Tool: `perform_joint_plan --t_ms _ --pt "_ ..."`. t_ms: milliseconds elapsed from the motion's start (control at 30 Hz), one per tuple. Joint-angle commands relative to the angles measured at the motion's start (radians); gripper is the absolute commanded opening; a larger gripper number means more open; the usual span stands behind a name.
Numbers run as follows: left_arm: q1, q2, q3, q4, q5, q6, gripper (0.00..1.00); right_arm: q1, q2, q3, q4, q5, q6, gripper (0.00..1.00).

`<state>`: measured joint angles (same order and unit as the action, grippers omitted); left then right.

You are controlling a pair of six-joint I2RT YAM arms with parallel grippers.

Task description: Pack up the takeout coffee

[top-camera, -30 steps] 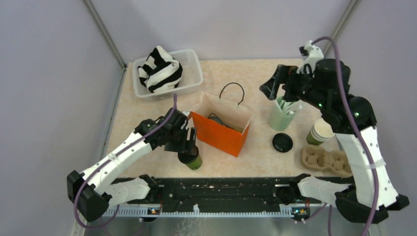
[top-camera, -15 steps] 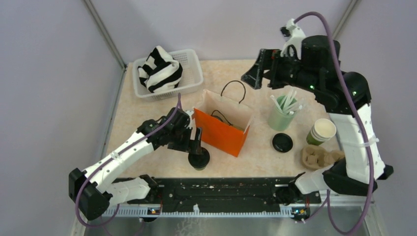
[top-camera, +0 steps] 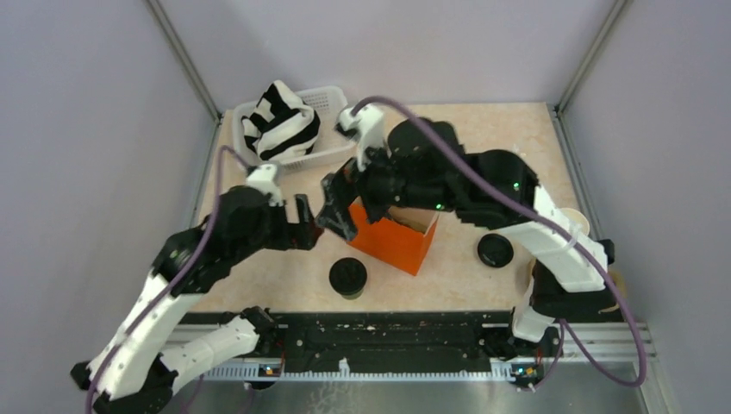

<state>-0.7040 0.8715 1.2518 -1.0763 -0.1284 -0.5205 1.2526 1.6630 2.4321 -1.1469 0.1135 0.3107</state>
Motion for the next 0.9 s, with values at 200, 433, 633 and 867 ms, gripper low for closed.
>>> perform_joint_plan --t_ms 200,433,633,867 --pt "-0.004 -0.241 0.142 0.001 -0.358 -0.025 0.98 0.188 -0.006 -0.331 0.050 0.172 -0.121 0.99" --pt "-0.005 -0.231 0.152 0.035 -0.425 -0.051 0.98 0.202 0.141 -0.354 -0.129 0.263 0.049 0.98" --pt "-0.004 -0.225 0.150 0.038 -0.396 -0.057 0.98 0.197 0.229 -0.429 -0.092 0.265 0.148 0.97" --pt "-0.004 -0.231 0.141 0.051 -0.372 -0.049 0.98 0.120 0.197 -0.607 0.042 0.203 0.196 0.91"
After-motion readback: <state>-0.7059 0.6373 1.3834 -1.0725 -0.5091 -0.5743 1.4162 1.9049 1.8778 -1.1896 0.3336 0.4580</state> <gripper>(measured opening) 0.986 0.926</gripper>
